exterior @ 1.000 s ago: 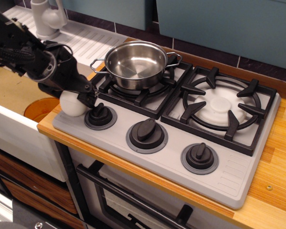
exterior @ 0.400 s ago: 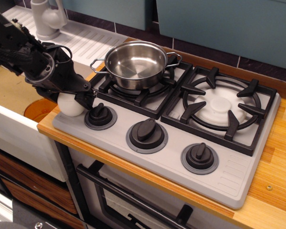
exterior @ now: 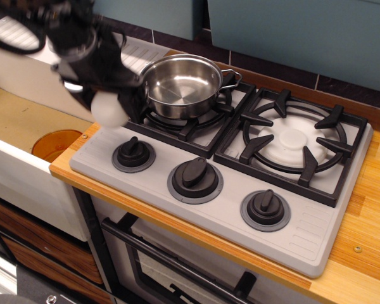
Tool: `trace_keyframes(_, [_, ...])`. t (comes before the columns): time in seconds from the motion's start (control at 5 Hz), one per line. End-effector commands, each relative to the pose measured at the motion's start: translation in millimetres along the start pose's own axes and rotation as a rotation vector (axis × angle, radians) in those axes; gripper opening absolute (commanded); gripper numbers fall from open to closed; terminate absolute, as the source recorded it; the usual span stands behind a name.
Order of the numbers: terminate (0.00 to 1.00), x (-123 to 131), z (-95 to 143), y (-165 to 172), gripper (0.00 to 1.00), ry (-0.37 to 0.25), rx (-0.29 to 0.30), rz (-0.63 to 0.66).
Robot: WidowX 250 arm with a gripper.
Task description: Put pot or pan on stove and put mushroom in pot or pan
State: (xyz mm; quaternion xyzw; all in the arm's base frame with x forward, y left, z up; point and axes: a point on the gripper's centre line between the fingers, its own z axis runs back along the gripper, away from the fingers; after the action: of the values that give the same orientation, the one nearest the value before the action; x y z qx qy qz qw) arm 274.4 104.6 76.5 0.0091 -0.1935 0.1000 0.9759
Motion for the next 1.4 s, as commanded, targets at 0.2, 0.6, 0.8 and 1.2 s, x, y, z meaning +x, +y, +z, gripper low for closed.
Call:
trace_keyframes(0.2, [0.0,68.9,12.8,-29.2,0.0,-0.078,-0.012,0.015])
trace_keyframes(0.6, [0.0,80.0,-3.8,-47.1,0.0,-0.087,-0.073,0.029])
trace_keyframes(0.8, [0.0,81.1,-6.5,-49.8,1.0,-0.098,-0.083,0.014])
trace_keyframes(1.2, [0.0,80.4,12.0,-45.1,1.0,-0.076,-0.042,0.008])
